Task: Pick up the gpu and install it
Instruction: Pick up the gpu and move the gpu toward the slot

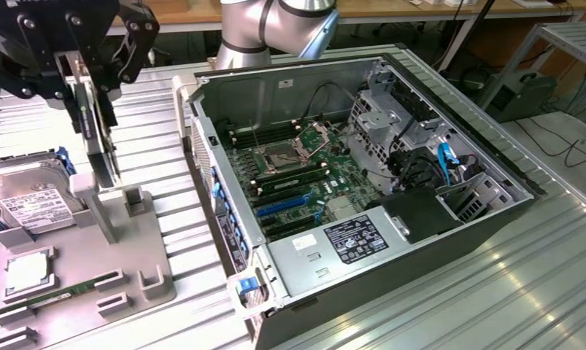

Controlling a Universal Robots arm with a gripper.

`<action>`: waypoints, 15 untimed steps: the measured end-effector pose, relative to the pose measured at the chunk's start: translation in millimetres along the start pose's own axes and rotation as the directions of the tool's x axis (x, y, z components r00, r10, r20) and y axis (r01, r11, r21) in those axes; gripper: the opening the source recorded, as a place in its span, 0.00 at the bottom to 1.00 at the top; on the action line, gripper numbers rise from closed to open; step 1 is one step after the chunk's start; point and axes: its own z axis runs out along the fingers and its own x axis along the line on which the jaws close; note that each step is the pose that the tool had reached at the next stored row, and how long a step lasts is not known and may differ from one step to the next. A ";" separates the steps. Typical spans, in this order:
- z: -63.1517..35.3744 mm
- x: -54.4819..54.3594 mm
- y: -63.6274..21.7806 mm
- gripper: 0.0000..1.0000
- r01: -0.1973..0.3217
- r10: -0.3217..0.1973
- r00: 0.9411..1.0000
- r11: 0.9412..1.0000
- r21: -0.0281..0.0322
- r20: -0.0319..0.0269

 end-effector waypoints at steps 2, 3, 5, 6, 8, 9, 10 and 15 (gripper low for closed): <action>-1.1 0.0 0.0 0.28 0.000 0.000 1.000 1.000 0.000 0.000; -1.1 0.0 0.0 0.28 0.000 0.000 1.000 1.000 0.000 0.000; -1.1 0.0 0.0 0.28 0.000 0.000 1.000 1.000 0.000 0.000; -1.2 -0.4 0.0 0.28 0.000 0.000 1.000 1.000 0.000 0.000; -1.2 -4.8 -0.3 0.28 0.000 0.000 1.000 1.000 0.000 0.000; -1.2 -10.1 -0.7 0.28 0.000 0.000 1.000 1.000 0.000 0.000; -1.2 -14.2 -1.1 0.28 0.000 0.000 1.000 1.000 0.000 0.000; -1.2 -37.5 -2.7 0.28 0.000 0.000 1.000 1.000 0.000 0.000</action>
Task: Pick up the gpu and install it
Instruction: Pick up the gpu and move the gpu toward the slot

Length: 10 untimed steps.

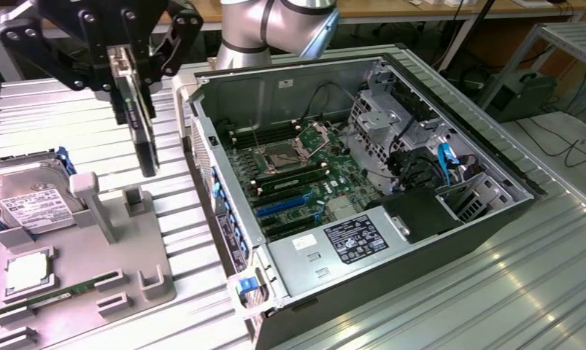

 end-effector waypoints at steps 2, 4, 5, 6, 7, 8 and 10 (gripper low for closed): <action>0.0 -9.1 -0.7 0.28 0.000 0.000 1.000 1.000 0.000 0.000; 0.0 -17.7 -1.3 0.28 0.000 0.000 1.000 1.000 0.000 0.000; 0.0 -21.1 -1.6 0.28 0.000 0.000 1.000 1.000 0.000 0.000; 0.0 -25.0 -1.8 0.28 0.000 0.000 1.000 1.000 0.000 0.000; 0.0 -29.8 -2.2 0.28 0.000 0.000 1.000 1.000 0.000 0.000; 0.0 -34.0 -2.5 0.28 0.000 0.000 1.000 1.000 0.000 0.000; 0.0 -41.3 -3.0 0.28 0.000 0.000 1.000 1.000 0.000 0.001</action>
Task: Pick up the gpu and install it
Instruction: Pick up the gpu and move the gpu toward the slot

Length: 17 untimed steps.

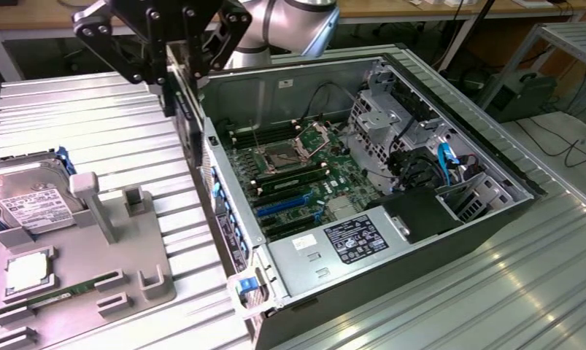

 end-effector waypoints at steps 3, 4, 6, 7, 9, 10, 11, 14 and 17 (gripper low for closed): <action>0.0 -10.6 -0.8 0.28 0.000 0.000 1.000 1.000 0.000 0.001; 0.0 -13.5 -1.0 0.28 0.000 0.000 1.000 1.000 0.000 0.001; 0.0 -20.5 -1.5 0.28 0.000 0.000 1.000 1.000 0.000 0.002; 0.1 -24.2 -1.8 0.28 0.000 0.000 1.000 1.000 0.000 0.003; 0.0 -30.8 -2.3 0.28 0.000 0.000 1.000 1.000 0.000 0.004; 0.0 -33.5 -2.5 0.28 0.000 0.000 1.000 1.000 0.000 0.004; 0.0 -37.7 -2.8 0.28 0.000 0.000 1.000 1.000 0.000 0.005; 0.0 -46.0 -3.4 0.28 0.000 0.000 1.000 1.000 0.000 0.006; 0.0 -52.9 -3.9 0.28 0.000 0.000 1.000 1.000 0.001 0.006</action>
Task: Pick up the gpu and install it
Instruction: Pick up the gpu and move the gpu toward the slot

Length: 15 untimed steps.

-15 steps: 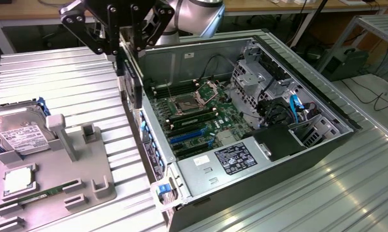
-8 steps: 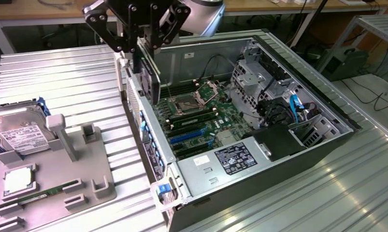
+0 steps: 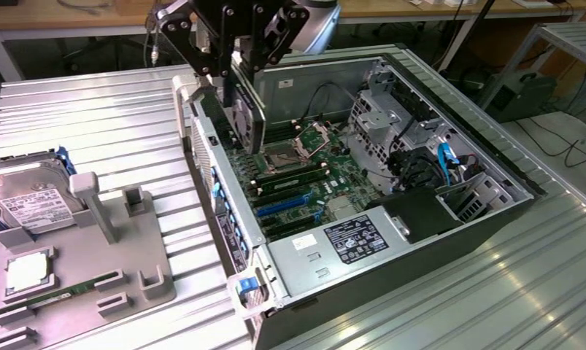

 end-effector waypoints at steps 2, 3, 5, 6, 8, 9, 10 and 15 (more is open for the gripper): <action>0.1 -4.1 -0.3 0.28 0.000 0.000 1.000 1.000 0.000 0.000; 0.1 -6.4 -0.5 0.28 0.000 0.000 1.000 1.000 0.000 0.000; 0.1 -10.2 -0.8 0.28 0.000 0.000 1.000 1.000 0.000 0.001; 0.1 -13.3 -1.0 0.28 0.000 0.000 1.000 1.000 0.000 0.002; 0.1 -18.5 -1.4 0.28 0.000 0.000 1.000 1.000 0.000 0.003; 0.1 -21.4 -1.6 0.28 0.000 0.000 1.000 1.000 0.000 0.003; 0.2 -24.8 -1.8 0.28 0.000 0.000 1.000 1.000 0.000 0.004; 0.3 -55.0 -4.1 0.28 -0.001 0.001 1.000 1.000 0.001 0.008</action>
